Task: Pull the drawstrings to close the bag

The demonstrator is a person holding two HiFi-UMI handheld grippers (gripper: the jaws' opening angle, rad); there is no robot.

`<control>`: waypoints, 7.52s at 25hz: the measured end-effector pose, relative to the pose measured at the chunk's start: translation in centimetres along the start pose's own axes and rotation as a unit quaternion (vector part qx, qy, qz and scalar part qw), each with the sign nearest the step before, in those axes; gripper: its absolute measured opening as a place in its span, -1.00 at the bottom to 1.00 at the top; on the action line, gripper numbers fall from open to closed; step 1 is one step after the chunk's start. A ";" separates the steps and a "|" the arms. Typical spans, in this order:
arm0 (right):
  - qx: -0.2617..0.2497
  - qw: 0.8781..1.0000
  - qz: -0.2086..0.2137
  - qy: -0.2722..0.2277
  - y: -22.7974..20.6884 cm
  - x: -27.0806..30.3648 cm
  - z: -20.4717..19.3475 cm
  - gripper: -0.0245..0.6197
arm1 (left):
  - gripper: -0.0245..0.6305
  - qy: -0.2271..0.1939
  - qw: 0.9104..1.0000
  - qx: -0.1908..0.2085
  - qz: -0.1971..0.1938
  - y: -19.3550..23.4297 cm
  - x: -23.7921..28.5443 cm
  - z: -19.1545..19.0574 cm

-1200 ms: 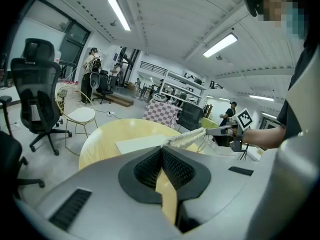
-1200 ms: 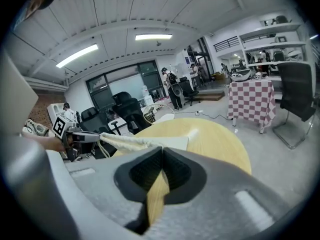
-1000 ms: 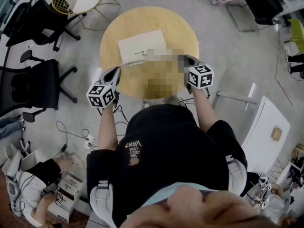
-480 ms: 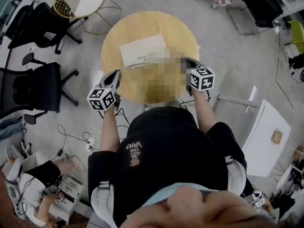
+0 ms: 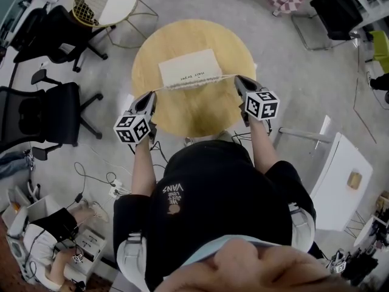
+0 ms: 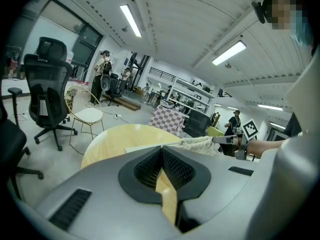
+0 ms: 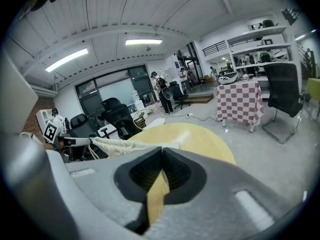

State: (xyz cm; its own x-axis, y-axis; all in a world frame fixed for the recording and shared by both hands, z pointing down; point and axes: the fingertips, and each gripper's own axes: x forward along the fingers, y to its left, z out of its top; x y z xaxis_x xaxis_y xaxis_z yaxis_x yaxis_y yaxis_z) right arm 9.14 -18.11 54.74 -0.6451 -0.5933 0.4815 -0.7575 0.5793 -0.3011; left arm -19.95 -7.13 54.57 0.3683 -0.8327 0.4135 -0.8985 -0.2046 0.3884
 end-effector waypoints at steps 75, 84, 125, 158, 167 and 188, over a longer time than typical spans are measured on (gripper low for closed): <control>0.085 0.992 -0.091 -0.021 -8.2 -5.1 -1.6 -0.93 | -0.88 -0.048 0.994 -0.070 0.069 4.0 -1.4 1.3; 0.074 0.993 -0.091 0.002 -8.0 -3.7 -2.5 -0.93 | -0.88 -0.046 0.995 -0.048 0.068 4.3 -0.5 3.0; 0.082 0.990 -0.102 0.044 -5.3 -2.9 -8.4 -0.90 | -0.87 0.043 0.994 -0.056 0.086 5.9 -0.9 -5.8; 0.092 0.989 -0.114 -0.001 -0.7 -5.1 -8.9 -0.75 | -0.75 0.021 0.999 0.005 0.034 3.8 -3.0 -3.7; 0.068 0.991 -0.106 -0.048 1.0 -5.8 -5.4 -0.75 | -0.79 -0.018 0.999 0.030 0.002 1.1 -2.9 -0.5; 0.004 0.983 -0.063 -0.171 7.5 -10.8 2.8 -0.91 | -0.85 -0.089 0.987 0.125 -0.050 -5.0 -5.8 4.7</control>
State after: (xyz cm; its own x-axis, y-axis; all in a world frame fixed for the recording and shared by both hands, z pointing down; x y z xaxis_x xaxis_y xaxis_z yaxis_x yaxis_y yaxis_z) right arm 10.15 -8.94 44.95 -0.5410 -0.8139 0.2117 -0.8334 0.4851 -0.2647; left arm -18.70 -3.67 46.36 0.4296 -0.8746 0.2247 -0.8992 -0.3913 0.1959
